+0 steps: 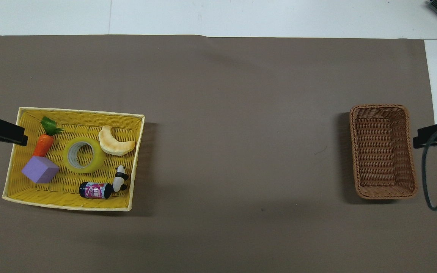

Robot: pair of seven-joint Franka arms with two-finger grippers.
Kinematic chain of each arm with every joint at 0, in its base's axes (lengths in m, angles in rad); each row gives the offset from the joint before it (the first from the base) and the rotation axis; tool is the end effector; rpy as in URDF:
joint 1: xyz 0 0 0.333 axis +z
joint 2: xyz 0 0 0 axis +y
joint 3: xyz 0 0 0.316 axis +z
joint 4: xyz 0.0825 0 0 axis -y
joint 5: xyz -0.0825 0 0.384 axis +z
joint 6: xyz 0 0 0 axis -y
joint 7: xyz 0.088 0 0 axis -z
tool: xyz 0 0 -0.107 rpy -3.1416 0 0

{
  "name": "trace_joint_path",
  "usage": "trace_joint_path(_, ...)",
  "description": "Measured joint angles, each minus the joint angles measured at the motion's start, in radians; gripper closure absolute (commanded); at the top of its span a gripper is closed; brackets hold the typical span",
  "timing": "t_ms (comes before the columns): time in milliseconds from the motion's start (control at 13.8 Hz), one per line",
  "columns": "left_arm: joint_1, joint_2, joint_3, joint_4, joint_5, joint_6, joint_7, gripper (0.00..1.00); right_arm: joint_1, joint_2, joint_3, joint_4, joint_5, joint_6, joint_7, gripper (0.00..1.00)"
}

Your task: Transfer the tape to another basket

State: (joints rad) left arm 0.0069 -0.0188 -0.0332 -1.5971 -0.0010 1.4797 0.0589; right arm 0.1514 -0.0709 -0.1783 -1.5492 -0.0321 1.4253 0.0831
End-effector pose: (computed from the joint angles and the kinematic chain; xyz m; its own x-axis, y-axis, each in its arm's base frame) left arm 0.5380 -0.0144 0.6150 0.9915 -0.0850 -0.0983 -0.0848 -0.9964 0.0062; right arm 0.5168 -0.0216 0.6596 0.9922 -0.1132 -0.0523 -0.1121 -0.9934 0.0238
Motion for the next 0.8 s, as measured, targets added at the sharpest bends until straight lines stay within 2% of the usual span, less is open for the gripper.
trace_joint_path(796,0.0,0.005,0.0,-0.13,-0.002,0.183,0.0,0.0,0.0,-0.002,0.0,-0.003,0.0,0.0,0.0,0.0)
